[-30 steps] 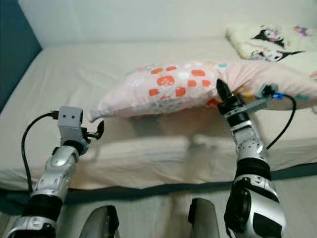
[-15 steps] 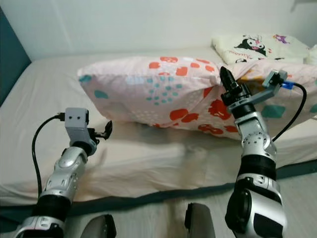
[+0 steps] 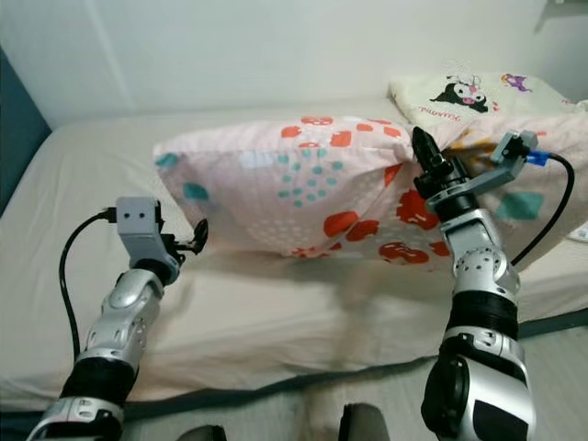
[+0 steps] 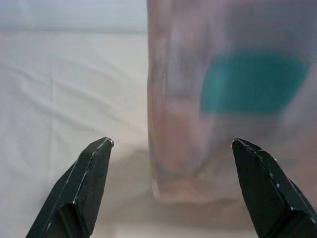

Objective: Clean up the room

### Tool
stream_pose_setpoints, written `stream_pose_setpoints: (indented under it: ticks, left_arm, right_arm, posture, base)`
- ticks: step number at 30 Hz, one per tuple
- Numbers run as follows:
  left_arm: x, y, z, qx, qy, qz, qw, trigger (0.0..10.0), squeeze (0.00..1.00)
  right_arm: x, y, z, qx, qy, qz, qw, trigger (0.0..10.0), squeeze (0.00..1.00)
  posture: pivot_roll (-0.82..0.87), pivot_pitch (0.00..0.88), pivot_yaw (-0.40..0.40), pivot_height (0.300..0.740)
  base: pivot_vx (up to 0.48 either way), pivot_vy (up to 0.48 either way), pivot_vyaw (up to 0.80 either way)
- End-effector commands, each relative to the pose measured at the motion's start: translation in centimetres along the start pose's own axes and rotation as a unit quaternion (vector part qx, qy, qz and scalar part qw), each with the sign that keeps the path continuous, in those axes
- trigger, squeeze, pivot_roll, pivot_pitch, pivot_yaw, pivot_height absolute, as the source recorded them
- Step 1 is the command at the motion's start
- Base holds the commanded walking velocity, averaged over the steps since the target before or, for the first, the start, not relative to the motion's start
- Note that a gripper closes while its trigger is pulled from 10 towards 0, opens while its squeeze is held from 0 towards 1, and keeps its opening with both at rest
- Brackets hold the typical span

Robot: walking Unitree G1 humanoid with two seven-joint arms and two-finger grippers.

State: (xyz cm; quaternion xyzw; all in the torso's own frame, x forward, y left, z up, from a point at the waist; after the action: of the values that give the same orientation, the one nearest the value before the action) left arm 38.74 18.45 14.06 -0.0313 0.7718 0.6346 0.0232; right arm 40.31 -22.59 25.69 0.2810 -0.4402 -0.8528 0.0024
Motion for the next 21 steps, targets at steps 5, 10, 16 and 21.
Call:
stream_pose_setpoints:
  ticks: [5,10,16,21]
  left_arm:
    - [0.0,-0.4,-0.5,0.012,-0.004,0.007,1.000,10.0,0.00]
    - [0.1,-1.0,-0.7,0.011,-0.004,0.022,1.000,10.0,0.00]
    - [0.3,-1.2,-0.8,0.013,-0.004,0.019,1.000,10.0,0.00]
    - [0.4,-1.5,-1.0,0.005,-0.007,0.024,1.000,10.0,0.00]
  right_arm:
    - [-0.7,1.3,1.4,0.024,0.029,-0.018,0.999,0.0,0.00]
    - [-0.6,1.1,1.6,0.029,0.032,-0.013,0.999,0.0,0.00]
    - [-0.6,0.9,1.6,0.039,0.030,-0.012,0.999,0.0,0.00]
    - [-0.6,0.7,1.6,0.043,0.029,-0.009,0.999,0.0,0.00]
  posture:
    - [-0.01,0.000,-0.045,0.675]
    - [-0.01,0.000,-0.047,0.690]
    - [-0.01,0.000,-0.050,0.720]
    - [-0.01,0.000,-0.048,0.740]
  base:
    - [0.000,0.000,0.00]
    - [-0.288,0.000,0.00]
    - [-0.236,0.000,0.00]
    - [0.000,0.000,0.00]
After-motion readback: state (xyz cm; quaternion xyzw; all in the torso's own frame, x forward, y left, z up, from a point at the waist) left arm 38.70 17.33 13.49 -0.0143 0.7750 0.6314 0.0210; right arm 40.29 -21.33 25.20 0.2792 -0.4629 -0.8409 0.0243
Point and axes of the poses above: a point about 5 cm out from each wrist's last joint towards the gripper, its own x axis pointing back from the gripper into the wrist, its own y axis along the axis of the wrist's last joint, z = x × y, the point moved 4 cm from there along -x, pointing out of the wrist towards the gripper, and after that the axes turned 7 degrees about x, right-handed, at the moved point
